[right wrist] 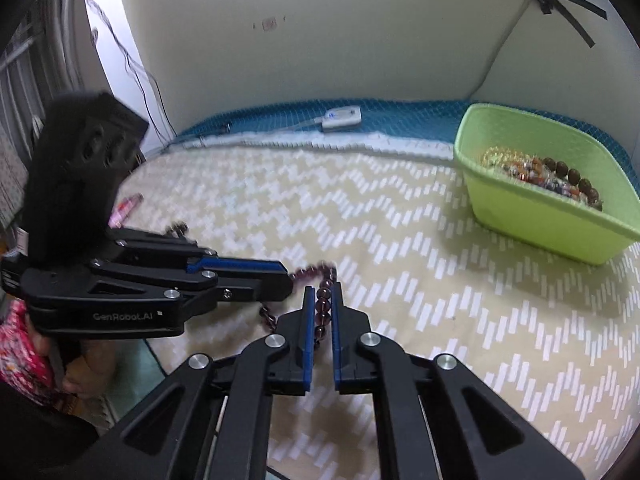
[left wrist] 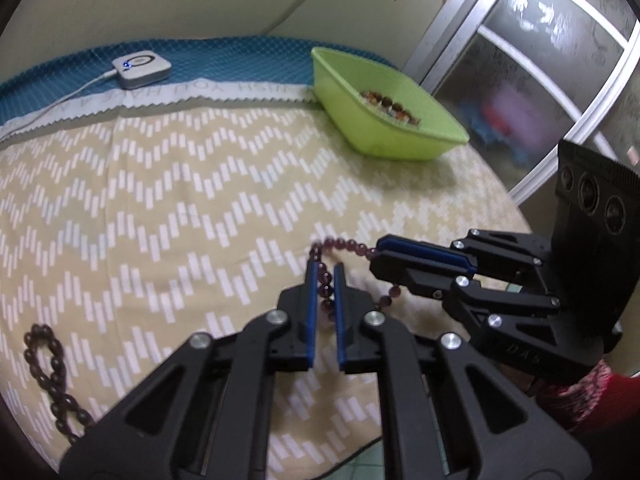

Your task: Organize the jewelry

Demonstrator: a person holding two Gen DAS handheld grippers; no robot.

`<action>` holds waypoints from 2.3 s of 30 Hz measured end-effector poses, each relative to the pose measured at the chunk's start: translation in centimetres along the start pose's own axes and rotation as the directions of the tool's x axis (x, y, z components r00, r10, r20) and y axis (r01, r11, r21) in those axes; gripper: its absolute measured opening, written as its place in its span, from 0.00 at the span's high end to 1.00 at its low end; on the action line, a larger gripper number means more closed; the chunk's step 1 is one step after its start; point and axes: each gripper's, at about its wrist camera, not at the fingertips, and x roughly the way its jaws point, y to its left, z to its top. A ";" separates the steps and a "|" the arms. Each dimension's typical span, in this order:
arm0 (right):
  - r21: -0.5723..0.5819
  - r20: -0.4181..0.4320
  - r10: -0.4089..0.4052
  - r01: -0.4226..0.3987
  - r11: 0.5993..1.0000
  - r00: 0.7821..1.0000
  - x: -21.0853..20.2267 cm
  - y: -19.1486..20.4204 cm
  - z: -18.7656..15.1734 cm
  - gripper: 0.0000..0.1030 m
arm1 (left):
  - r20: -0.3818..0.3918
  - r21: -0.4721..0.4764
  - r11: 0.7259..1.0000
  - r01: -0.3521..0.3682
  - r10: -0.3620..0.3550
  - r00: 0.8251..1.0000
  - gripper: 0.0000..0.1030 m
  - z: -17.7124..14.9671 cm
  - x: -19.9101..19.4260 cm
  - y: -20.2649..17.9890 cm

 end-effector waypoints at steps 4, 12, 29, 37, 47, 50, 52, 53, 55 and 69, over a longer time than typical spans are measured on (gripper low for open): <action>0.031 0.061 0.023 -0.025 0.999 0.998 -1.6 -0.9 1.9 1.00 | 0.027 -0.001 0.999 0.042 -0.042 0.999 0.93 2.3 -0.9 -0.4; 0.061 0.190 -0.052 0.041 0.997 0.980 -5.4 -4.6 6.4 1.00 | 0.080 0.089 0.994 0.063 -0.070 0.994 0.93 10.1 -0.4 -4.1; 0.317 0.413 -0.190 0.055 0.947 0.891 -7.7 -10.7 2.2 0.72 | 0.142 0.065 0.991 -0.119 0.109 0.984 0.69 10.0 1.5 -4.9; 0.323 0.412 -0.194 0.056 0.945 0.890 -6.1 -5.5 0.3 0.34 | 0.142 0.035 0.970 -0.239 0.232 0.962 0.69 0.5 -2.1 -1.3; 0.270 0.293 -0.082 0.000 0.963 0.953 -2.0 -1.1 0.5 0.31 | 0.215 0.012 0.983 -0.184 0.177 0.961 0.69 -6.6 -7.1 1.2; 0.293 0.245 -0.042 -0.032 0.955 0.969 -0.7 -0.8 0.4 0.31 | 0.231 0.009 0.988 -0.157 0.150 0.961 0.69 -8.0 -8.0 1.6; 0.292 0.227 -0.037 -0.032 0.956 0.973 0.0 -0.3 0.3 0.31 | 0.242 0.010 0.988 -0.157 0.150 0.959 0.69 -8.5 -8.4 1.6; 0.292 0.216 -0.025 -0.040 0.956 0.976 0.4 -0.2 0.2 0.31 | 0.245 0.009 0.988 -0.157 0.150 0.958 0.69 -8.6 -8.4 1.6; 0.295 0.188 0.000 -0.056 0.954 0.982 1.2 0.0 0.0 0.31 | 0.249 0.005 0.989 -0.149 0.143 0.958 0.69 -8.6 -8.4 1.7; 0.238 0.160 0.038 -0.076 0.968 0.986 1.7 1.0 0.0 0.31 | 0.252 0.022 0.989 -0.144 0.134 0.958 0.69 -8.4 -8.2 1.4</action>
